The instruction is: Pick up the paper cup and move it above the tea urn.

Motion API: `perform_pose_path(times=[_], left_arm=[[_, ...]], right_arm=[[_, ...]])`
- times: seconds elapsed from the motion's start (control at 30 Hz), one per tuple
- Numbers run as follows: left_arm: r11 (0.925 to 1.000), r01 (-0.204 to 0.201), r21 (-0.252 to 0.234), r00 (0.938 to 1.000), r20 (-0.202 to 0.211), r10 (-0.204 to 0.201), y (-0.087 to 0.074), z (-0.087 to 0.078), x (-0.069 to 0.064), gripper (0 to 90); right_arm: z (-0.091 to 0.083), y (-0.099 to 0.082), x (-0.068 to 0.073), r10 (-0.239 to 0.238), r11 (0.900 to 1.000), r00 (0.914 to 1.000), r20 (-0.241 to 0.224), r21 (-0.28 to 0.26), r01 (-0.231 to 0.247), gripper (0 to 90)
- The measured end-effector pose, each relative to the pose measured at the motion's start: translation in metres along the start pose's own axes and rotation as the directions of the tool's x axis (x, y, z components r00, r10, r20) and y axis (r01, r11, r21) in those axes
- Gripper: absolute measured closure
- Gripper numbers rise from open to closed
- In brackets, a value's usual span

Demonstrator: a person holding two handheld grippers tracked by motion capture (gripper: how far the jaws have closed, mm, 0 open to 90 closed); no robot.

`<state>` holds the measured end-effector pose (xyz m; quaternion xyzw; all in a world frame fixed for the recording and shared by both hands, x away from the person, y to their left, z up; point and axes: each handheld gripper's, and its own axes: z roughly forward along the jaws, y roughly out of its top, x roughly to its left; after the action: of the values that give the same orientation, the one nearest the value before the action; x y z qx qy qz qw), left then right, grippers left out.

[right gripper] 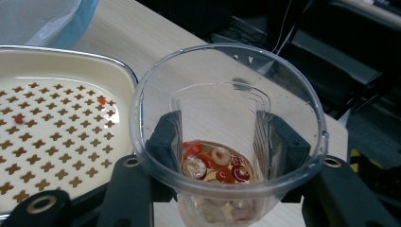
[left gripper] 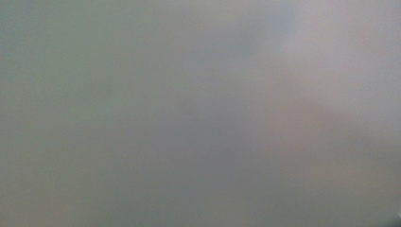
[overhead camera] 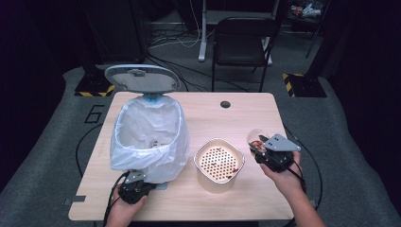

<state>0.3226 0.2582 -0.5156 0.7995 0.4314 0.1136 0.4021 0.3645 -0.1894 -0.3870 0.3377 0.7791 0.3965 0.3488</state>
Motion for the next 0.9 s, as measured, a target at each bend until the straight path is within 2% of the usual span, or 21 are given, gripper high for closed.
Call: perform_pose_path(times=[0.17, 0.3, 0.47, 0.53, 0.73, 0.9], left_arm=[[1.0, -0.001, 0.002, 1.0, -0.001, 0.001, 0.0, 0.0, 0.0, 90.0], [1.0, -0.001, 0.001, 1.0, 0.0, 0.001, 0.0, 0.0, 0.0, 90.0], [1.0, 0.0, 0.0, 1.0, 0.0, 0.0, 0.0, 0.0, 0.0, 90.0], [1.0, 0.0, 0.0, 1.0, 0.001, 0.0, 0.0, 0.0, 0.0, 90.0], [1.0, 0.0, 0.0, 1.0, 0.001, 0.0, 0.0, 0.0, 0.0, 90.0], [1.0, 0.0, 0.0, 1.0, 0.001, 0.0, 0.0, 0.0, 0.0, 90.0]], right_arm=[[-0.001, 0.0, 0.008, -0.031, 0.9983, 0.9984, 0.046, -0.047, 0.033, 52.3], [0.0, 0.002, 0.014, -0.061, 0.9954, 0.9962, 0.062, -0.07, 0.065, 52.4], [0.0, 0.007, 0.025, -0.141, 0.985, 0.9838, 0.11, -0.085, 0.151, 52.4], [0.001, 0.008, 0.029, -0.182, 0.9773, 0.9753, 0.125, -0.086, 0.193, 52.5], [0.005, 0.008, 0.045, -0.289, 0.9477, 0.9411, 0.176, -0.088, 0.307, 52.6], [0.008, 0.008, 0.056, -0.369, 0.9149, 0.9036, 0.218, -0.086, 0.394, 52.8]])
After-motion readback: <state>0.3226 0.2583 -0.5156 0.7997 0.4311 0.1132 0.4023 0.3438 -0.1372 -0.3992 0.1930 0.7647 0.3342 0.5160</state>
